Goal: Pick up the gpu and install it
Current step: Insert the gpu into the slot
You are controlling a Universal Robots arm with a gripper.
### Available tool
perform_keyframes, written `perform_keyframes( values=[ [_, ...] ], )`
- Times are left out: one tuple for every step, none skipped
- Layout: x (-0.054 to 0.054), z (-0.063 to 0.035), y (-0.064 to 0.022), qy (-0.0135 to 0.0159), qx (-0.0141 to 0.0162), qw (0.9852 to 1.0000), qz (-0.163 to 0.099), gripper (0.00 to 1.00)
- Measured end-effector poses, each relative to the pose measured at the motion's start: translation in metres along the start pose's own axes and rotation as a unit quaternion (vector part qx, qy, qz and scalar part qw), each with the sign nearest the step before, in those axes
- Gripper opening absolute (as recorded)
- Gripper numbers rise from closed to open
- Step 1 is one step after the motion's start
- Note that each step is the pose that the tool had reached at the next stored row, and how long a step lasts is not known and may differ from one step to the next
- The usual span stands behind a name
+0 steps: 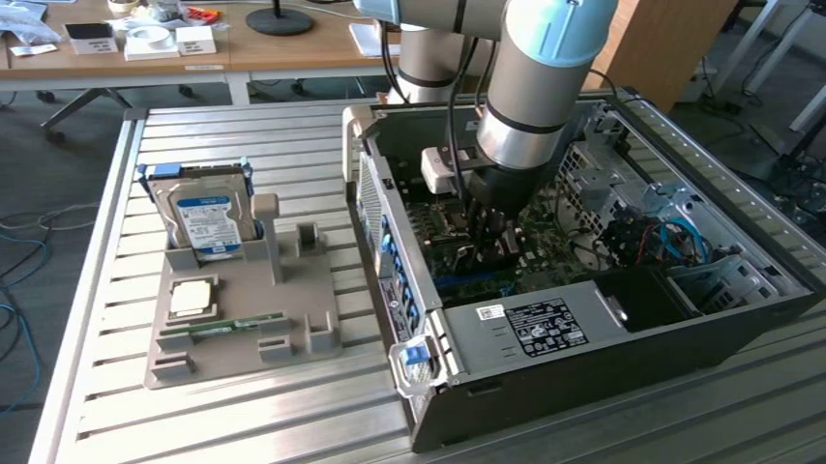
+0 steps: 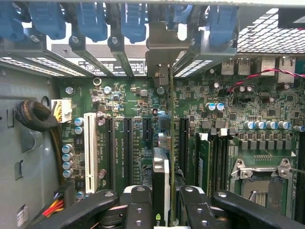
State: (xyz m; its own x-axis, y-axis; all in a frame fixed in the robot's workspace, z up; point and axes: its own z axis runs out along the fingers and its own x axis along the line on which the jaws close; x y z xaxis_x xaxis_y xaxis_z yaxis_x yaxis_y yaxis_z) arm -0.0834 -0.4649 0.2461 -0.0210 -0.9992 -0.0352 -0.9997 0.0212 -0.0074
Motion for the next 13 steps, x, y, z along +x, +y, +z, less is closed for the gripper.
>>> perform_keyframes(
  values=[
    [-0.0001, 0.0001, 0.0, -0.0002, 0.0, 1.0, 0.0, 0.27],
    [-0.0002, 0.0001, 0.0, -0.0002, 0.0, 1.0, 0.0, 0.27],
    [-0.0003, 0.0001, 0.0, -0.0002, 0.0, 1.0, 0.001, 0.27],
    [-0.0003, 0.0001, 0.0, -0.0003, 0.0, 1.0, 0.001, 0.27],
    [-0.0003, 0.0001, 0.0, -0.0003, 0.0, 1.0, 0.002, 0.27],
    [-0.0003, 0.0001, 0.0, -0.0002, 0.0001, 1.0, 0.003, 0.27],
    [-0.0003, 0.0001, 0.0, -0.0002, 0.0001, 1.0, 0.003, 0.27],
    [-0.0003, 0.0002, 0.0, -0.0002, 0.0001, 1.0, 0.004, 0.27],
    [-0.0003, 0.0002, 0.0, -0.0002, 0.0002, 1.0, 0.005, 0.27],
    [-0.0003, 0.0002, -0.0001, -0.0002, 0.0002, 1.0, 0.007, 0.27],
    [-0.0004, 0.0003, -0.0005, -0.0003, 0.0003, 1.0, 0.008, 0.27],
    [-0.0004, 0.0004, -0.0011, -0.0003, 0.0003, 1.0, 0.008, 0.27],
    [-0.0004, 0.0003, -0.0019, -0.0003, 0.0002, 1.0, 0.009, 0.27]
  ],
)
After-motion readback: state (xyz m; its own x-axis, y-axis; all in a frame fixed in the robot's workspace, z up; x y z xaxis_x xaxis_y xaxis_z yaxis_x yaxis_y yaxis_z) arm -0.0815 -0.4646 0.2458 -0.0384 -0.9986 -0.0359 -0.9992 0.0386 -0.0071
